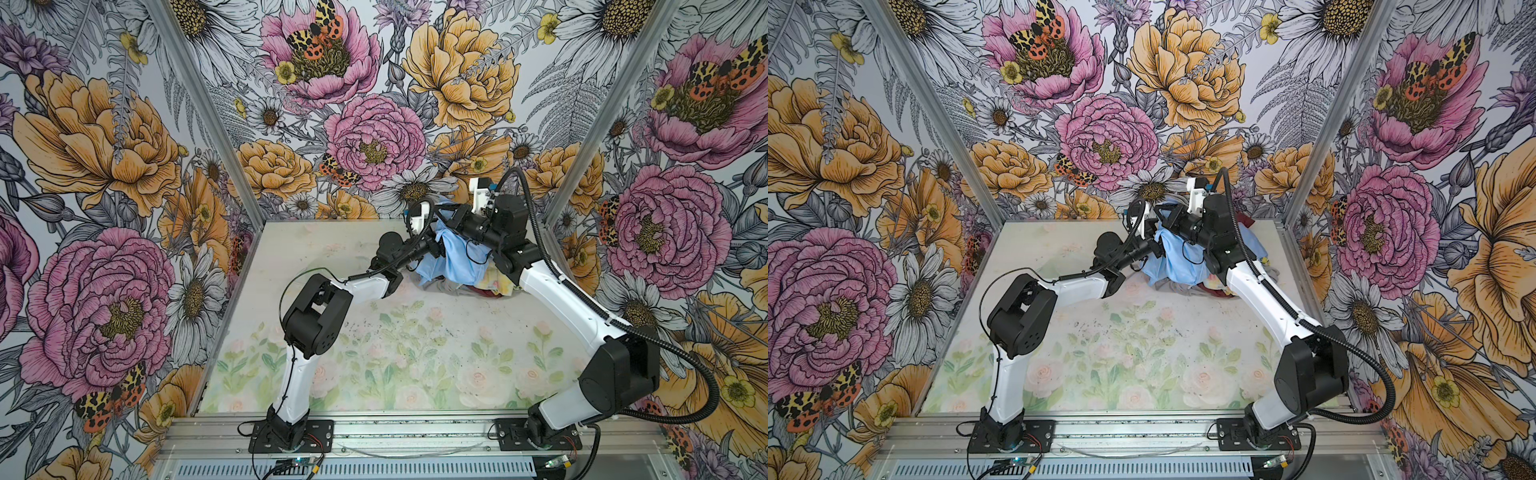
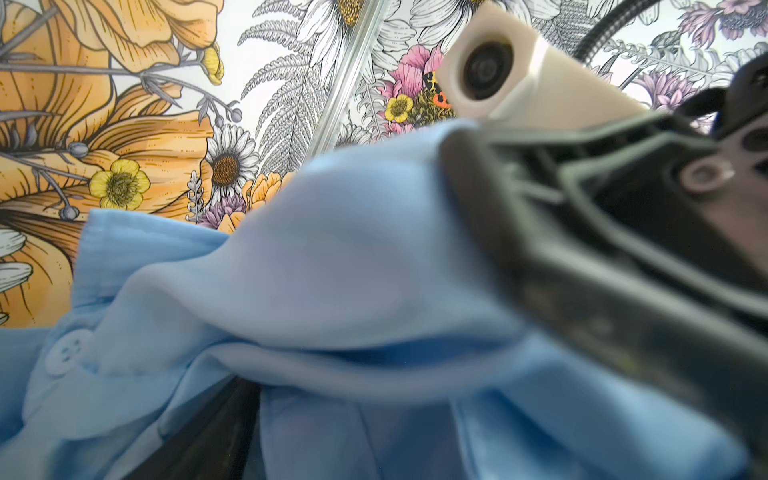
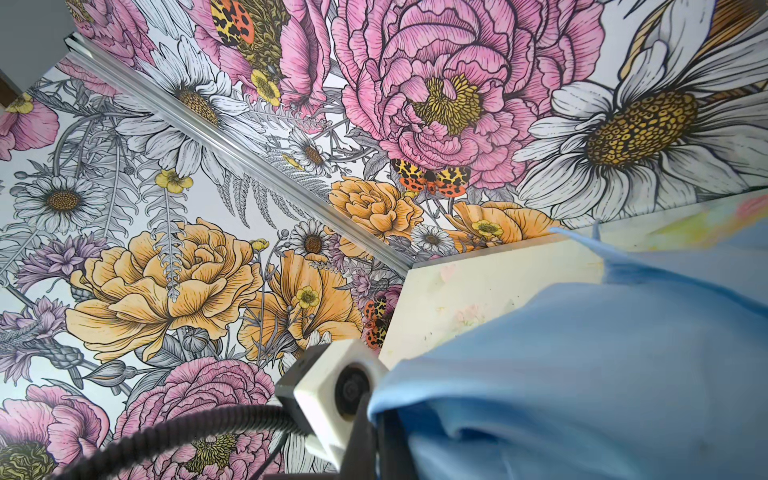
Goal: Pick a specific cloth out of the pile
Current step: 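Hold the shirt with both grippers and lift it clear of the pile, then carry the shirt away from the pile with the left gripper while the right releases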
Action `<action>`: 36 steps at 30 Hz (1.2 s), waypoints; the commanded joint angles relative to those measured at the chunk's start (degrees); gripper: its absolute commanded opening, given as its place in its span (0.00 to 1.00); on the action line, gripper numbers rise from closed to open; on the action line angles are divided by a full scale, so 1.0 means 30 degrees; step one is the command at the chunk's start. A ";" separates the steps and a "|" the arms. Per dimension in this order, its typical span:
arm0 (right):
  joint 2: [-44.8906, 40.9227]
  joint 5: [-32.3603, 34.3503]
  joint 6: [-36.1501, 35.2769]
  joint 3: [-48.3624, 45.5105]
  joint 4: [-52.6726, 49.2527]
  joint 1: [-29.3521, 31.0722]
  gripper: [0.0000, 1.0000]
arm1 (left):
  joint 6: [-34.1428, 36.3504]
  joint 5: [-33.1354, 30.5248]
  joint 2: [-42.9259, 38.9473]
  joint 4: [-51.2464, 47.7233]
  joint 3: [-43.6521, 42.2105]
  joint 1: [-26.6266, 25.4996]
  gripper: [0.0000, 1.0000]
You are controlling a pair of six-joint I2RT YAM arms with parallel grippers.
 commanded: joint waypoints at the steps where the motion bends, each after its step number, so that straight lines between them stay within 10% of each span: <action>1: -0.0753 -0.0248 0.0569 -0.0332 0.0897 0.0091 0.00 | -0.0605 -0.1382 0.0413 0.2279 0.0930 -0.0157 0.81; 8: -0.0743 -0.0046 0.0884 -0.0722 0.1054 0.0106 0.00 | -0.0458 -0.2256 0.0054 0.3025 0.0789 -0.0014 0.46; 13: -0.0668 0.0036 0.0763 -0.0742 0.0813 0.0099 0.00 | -0.0311 -0.2372 -0.0537 0.3287 0.0553 0.0116 0.01; 23: -0.1657 0.1303 -0.2514 -0.0543 -0.1856 -0.0058 0.00 | 0.0964 -0.3953 -0.3229 0.0570 -0.0913 0.0796 0.00; 30: -0.3289 0.1858 -0.4587 -0.2162 -0.2086 -0.0991 0.59 | 0.2098 -0.5648 -0.6416 -0.5375 -0.1146 0.1900 0.00; 36: -0.4415 0.2745 -0.7097 -0.3111 -0.2665 -0.1363 0.77 | 0.2370 -0.5929 -0.8208 -1.0383 -0.0576 0.3214 0.00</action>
